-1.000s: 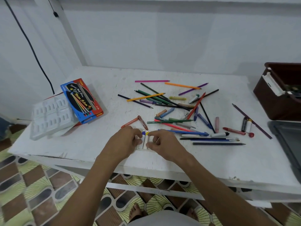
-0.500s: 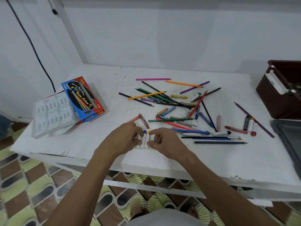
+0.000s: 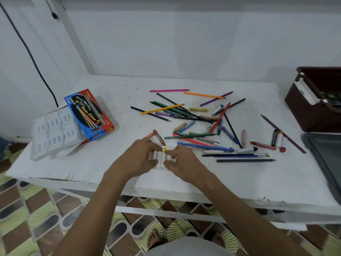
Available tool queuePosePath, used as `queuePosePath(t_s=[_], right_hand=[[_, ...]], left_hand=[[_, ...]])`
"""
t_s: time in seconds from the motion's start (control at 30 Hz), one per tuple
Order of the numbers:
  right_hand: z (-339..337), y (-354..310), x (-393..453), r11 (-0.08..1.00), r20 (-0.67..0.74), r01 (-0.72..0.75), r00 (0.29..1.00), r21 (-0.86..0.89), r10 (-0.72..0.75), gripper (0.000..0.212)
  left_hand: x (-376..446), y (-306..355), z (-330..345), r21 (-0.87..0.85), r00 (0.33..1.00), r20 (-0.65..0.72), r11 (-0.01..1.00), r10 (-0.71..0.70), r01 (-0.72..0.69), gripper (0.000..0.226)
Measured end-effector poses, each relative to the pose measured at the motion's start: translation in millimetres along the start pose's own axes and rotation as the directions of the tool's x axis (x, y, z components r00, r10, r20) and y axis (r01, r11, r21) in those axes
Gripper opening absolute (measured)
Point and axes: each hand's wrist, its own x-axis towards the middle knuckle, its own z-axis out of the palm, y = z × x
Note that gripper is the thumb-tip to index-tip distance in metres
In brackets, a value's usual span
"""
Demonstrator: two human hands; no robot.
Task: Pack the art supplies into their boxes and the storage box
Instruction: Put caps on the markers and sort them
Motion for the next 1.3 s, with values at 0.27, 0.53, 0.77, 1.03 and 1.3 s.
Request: queuePosePath(t_s=[0.27,0.53,0.77,1.03,1.3], right_hand=[[-5,-1,-2,0.998,0.006,0.060,0.998,-0.012,-0.060,0.043],[-24,5,-14,0.999,-0.115,0.050,0.992,0.014,-0.048,0.036],[-76,60,-41,0.997,-0.310,-0.072,0.949,-0.036,0.057,0.025],[-110,104,-42,0.913,-0.169,-0.227,0.969,-0.339,0.179,0.028],[-116,106,-42,0.941,-0.173,-0.244,0.963,-0.235,0.207,0.023]], left_hand=[[-4,3,-1,-0.040,1.000,-0.024,0.999,0.008,-0.009,0.040],[3,12,-6,-0.098,0.988,-0.133,0.993,-0.078,0.065,0.030],[30,69,6,-0.082,0.981,-0.127,0.984,0.149,-0.160,0.023],[67,130,33,0.129,0.967,0.070,0.959,0.244,-0.252,0.026],[74,138,43,0.215,0.982,0.058,0.959,0.177,-0.186,0.019]])
